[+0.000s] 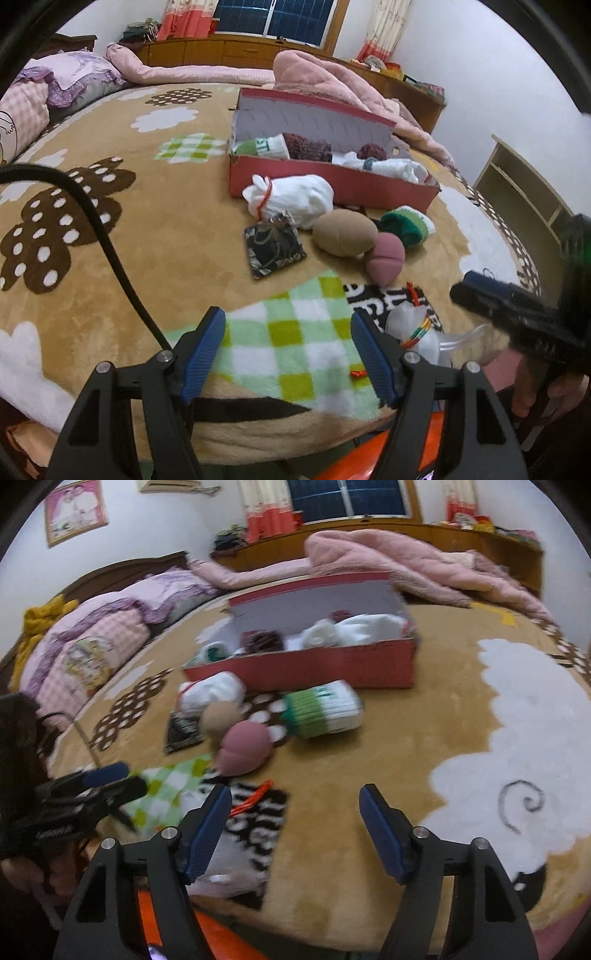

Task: Organize soft objects
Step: 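Grasp the white mesh bag with the right tool while the left tool grasps the dark patterned pouch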

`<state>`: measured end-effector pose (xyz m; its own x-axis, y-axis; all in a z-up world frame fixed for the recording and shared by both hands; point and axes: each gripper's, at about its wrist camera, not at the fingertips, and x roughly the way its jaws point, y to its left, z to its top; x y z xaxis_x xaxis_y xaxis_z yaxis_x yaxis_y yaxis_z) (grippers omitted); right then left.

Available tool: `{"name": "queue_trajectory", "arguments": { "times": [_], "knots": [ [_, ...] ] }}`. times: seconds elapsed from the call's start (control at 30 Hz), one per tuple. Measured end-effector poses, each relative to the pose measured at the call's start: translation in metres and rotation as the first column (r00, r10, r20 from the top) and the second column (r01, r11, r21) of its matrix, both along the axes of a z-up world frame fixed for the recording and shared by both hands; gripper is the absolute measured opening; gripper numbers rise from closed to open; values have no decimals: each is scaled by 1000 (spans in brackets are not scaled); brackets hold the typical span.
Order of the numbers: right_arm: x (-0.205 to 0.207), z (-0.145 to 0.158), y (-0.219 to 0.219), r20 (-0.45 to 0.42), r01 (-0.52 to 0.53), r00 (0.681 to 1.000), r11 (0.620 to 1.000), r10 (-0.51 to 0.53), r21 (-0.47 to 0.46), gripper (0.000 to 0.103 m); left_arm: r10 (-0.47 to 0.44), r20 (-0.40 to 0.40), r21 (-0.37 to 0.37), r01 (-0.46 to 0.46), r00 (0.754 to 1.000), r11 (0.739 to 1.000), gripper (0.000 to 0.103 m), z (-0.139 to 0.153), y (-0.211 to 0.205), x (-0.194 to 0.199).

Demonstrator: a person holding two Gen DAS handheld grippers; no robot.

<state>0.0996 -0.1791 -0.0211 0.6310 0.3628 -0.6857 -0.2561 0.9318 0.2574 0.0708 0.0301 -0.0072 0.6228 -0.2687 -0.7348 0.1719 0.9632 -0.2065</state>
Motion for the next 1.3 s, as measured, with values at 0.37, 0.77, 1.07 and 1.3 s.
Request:
{"name": "queue_trajectory", "arguments": {
  "times": [0.37, 0.77, 1.07, 1.3],
  "knots": [
    [3, -26, 69, -44, -210, 977, 971, 207, -116, 29, 15, 11, 72, -16, 1000, 997, 73, -8, -6, 17],
    [20, -7, -11, 36, 188, 982, 977, -185, -100, 24, 38, 87, -24, -36, 995, 999, 71, -5, -3, 54],
    [38, -25, -26, -21, 274, 960, 953, -279, -130, 25, 4, 82, -3, -3, 997, 1000, 27, -15, -13, 66],
    [35, -28, -23, -20, 279, 958, 949, -285, -144, 25, -37, 95, 64, 31, 995, 997, 27, -15, -27, 50]
  ]
}}
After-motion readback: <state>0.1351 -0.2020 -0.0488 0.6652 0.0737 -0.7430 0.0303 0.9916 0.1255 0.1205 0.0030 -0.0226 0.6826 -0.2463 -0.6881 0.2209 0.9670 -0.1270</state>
